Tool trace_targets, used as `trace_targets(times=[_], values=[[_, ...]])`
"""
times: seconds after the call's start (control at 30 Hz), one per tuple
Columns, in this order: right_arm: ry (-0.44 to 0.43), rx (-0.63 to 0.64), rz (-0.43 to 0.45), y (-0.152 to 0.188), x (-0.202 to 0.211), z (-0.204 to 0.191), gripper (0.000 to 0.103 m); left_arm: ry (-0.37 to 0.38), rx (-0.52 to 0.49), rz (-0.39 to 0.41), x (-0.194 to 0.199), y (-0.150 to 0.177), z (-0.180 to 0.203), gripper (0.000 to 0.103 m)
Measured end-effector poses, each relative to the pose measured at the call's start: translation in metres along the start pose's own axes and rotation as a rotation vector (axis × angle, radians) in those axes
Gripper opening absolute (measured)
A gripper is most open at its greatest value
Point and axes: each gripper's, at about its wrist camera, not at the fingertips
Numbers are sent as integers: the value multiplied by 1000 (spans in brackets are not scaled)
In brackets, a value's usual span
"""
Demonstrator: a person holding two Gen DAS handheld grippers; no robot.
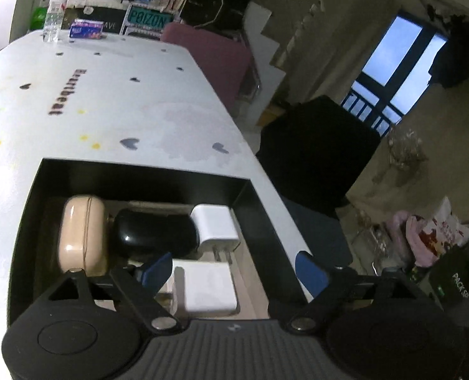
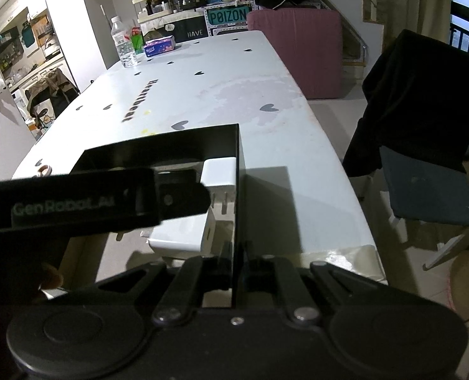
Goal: Organize rigid objects
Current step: 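Carry the white square charger with the left gripper into the box and release, then withdraw the left gripper and move it to the white round tape measure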
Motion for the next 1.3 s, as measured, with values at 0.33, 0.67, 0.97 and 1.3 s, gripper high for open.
trace_targets(times=[0.33, 0.67, 0.97, 1.3], values=[[3, 3, 0, 0, -1, 0, 7, 44, 122, -93, -13, 3, -19, 61], [4, 5, 0, 0, -1, -1, 7, 88, 176, -75, -23, 4, -21, 57], [3, 3, 0, 0, -1, 0, 7, 0, 42, -68, 4, -1, -12, 86], [2, 2, 0, 0, -1, 0, 7, -43, -56, -56, 41, 2, -10, 103]])
Point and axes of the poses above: each gripper's, at about its wrist camera, not at the fingertips, and x roughly against the way its jaws point, z to its right, y to its underside, and after that the axes turned 2 degrees about z, right-handed
